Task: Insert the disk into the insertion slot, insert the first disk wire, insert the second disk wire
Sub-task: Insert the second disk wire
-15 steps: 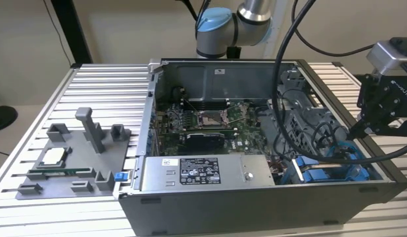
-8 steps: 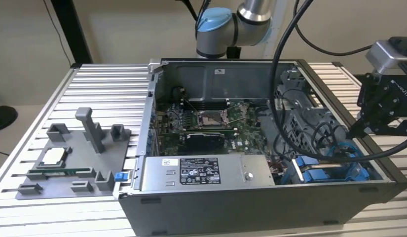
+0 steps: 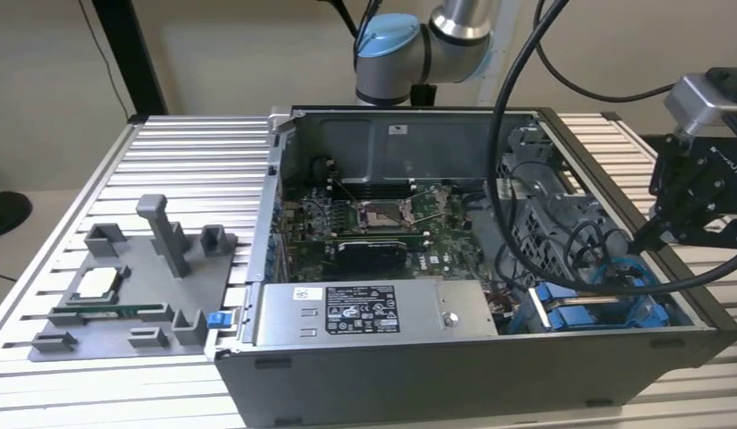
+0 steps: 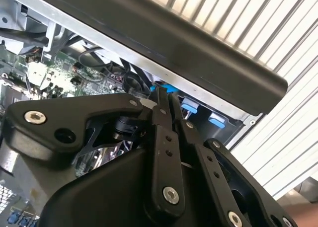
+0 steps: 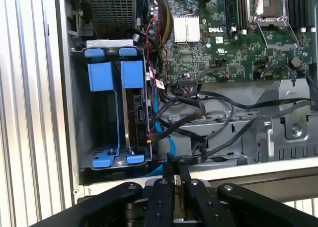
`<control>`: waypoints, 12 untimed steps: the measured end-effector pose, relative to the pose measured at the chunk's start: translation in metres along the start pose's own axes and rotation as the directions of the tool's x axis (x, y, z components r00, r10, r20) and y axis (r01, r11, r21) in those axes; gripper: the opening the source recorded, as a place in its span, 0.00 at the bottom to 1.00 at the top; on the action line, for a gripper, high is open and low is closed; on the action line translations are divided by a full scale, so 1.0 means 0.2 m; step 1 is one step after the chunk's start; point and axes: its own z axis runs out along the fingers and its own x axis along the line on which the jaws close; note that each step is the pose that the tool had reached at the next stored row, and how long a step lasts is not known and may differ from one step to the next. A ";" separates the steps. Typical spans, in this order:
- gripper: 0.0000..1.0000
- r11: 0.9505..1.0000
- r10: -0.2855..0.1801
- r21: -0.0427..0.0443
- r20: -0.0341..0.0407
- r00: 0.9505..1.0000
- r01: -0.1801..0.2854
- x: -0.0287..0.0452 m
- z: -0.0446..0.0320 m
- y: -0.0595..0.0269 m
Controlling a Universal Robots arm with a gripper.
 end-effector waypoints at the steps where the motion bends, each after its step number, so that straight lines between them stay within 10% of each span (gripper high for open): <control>1: 0.00 1.000 0.001 -0.001 0.000 1.000 -0.001 0.001 0.000 0.000; 12: 0.00 1.000 0.003 -0.008 -0.003 1.000 -0.003 0.006 -0.001 0.000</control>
